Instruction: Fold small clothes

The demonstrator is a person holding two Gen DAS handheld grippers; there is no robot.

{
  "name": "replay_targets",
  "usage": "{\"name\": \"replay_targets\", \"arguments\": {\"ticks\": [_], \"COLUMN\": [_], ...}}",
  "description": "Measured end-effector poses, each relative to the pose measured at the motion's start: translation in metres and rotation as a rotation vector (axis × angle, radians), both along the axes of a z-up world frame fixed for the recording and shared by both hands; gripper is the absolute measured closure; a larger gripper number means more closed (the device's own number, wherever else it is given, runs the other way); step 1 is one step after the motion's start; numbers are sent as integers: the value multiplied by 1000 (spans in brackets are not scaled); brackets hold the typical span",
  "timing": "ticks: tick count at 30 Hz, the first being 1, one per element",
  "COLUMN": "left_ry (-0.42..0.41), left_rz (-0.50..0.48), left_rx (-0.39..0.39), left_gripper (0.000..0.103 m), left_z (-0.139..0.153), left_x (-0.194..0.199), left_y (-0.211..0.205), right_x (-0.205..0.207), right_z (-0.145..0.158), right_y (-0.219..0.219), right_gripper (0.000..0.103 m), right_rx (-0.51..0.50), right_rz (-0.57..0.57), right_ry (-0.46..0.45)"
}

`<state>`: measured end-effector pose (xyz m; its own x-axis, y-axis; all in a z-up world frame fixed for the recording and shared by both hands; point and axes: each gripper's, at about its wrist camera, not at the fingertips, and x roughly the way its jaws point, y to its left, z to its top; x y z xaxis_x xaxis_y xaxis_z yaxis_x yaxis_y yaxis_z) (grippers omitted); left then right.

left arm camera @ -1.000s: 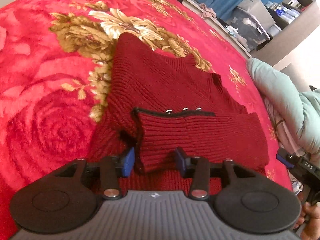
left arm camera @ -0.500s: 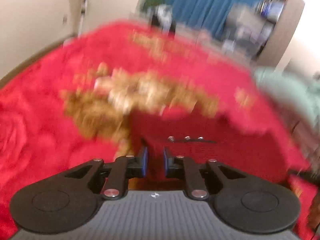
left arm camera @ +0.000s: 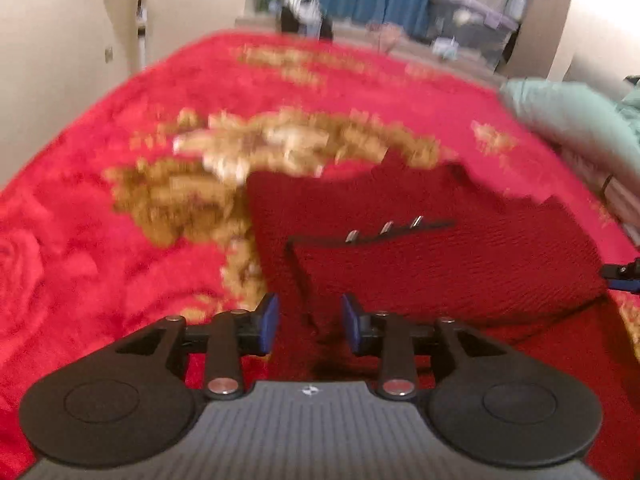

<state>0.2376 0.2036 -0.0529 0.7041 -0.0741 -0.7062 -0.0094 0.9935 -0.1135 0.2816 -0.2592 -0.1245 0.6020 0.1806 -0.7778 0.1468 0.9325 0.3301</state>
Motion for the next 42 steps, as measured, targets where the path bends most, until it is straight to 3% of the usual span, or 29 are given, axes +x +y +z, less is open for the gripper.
{"name": "replay_targets", "arguments": {"ticks": [2, 5, 10, 13, 19, 23, 26, 29, 33, 42], "left_ry": [-63, -102, -79, -42, 134, 281, 369, 385, 411, 419], "left_rz": [5, 6, 32, 49, 64, 86, 96, 121, 166, 156], "left_rx": [7, 11, -23, -73, -151, -249, -245, -206, -239, -226], "left_gripper": [65, 65, 64, 63, 64, 64, 64, 59, 59, 57], "left_z": [17, 42, 76, 76, 42, 7, -11, -15, -19, -25], "left_x": [-18, -52, -122, -181, -261, -279, -282, -283, -285, -281], "left_y": [-2, -3, 3, 9, 12, 18, 16, 14, 19, 17], "right_x": [-8, -30, -88, -133, -207, -231, -240, -242, -244, -235], "right_z": [17, 48, 103, 114, 91, 62, 43, 24, 8, 0], "right_y": [3, -5, -33, -48, -64, -73, -78, -82, -80, -63], "right_gripper": [62, 62, 62, 62, 62, 62, 62, 62, 62, 62], "right_rx": [-46, -29, 0, 26, 42, 58, 26, 31, 51, -12], "right_rz": [24, 57, 92, 120, 152, 168, 165, 165, 182, 244], "right_ry": [-62, -123, -183, -160, -5, 124, 189, 261, 319, 310]}}
